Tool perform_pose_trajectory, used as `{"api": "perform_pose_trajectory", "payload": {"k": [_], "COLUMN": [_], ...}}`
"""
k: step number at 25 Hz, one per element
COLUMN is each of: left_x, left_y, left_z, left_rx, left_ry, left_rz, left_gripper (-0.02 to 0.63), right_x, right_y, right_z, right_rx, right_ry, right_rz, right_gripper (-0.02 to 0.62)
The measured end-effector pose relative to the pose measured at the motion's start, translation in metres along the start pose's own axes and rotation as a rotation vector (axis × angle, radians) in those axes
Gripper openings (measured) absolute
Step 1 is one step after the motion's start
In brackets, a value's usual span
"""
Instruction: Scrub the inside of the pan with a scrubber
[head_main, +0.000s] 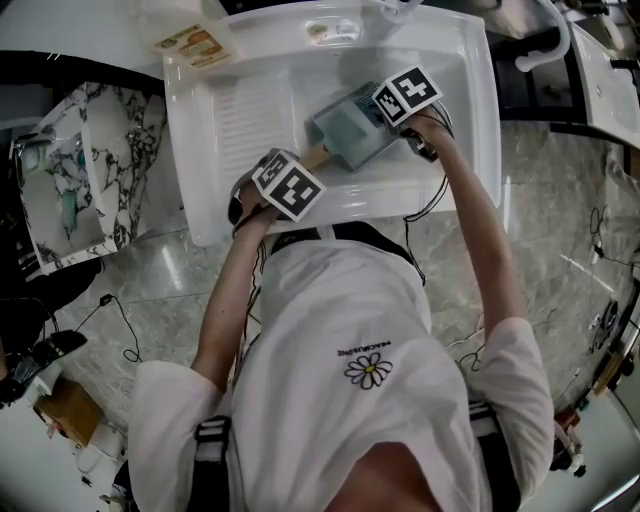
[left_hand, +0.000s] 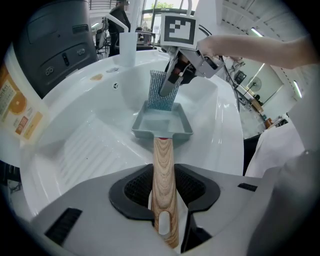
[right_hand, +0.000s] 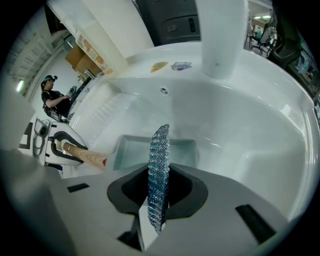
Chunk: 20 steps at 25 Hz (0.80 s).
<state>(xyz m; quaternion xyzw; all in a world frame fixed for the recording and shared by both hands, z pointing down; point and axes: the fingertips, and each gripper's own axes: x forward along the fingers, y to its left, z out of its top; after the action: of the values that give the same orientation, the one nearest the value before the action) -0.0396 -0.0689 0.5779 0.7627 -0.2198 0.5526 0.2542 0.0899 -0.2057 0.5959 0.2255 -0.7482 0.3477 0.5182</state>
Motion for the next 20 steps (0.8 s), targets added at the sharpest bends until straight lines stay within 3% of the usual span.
{"api": "perform_pose_trajectory", "payload": {"k": [7, 15, 20], "left_x": [0.002, -0.001, -0.001], "left_y": [-0.001, -0.002, -0.002], "left_z": [0.000, 0.002, 0.002], "left_rx": [0.000, 0.000, 0.000], "left_ry": [0.000, 0.002, 0.000], "left_rz": [0.002, -0.002, -0.001], "left_gripper": [0.140, 0.141, 0.140], "right_x": [0.010, 0.018, 0.020], "right_y": [-0.049, -0.058, -0.051], "right_z": [-0.028, -0.025, -0.023], "right_rx": [0.044, 0.093, 0.102], "right_ry": [0.055, 0.017, 0.025], "right_rz": [-0.081, -0.131, -0.119], "right_gripper": [0.055, 0.055, 0.055]}}
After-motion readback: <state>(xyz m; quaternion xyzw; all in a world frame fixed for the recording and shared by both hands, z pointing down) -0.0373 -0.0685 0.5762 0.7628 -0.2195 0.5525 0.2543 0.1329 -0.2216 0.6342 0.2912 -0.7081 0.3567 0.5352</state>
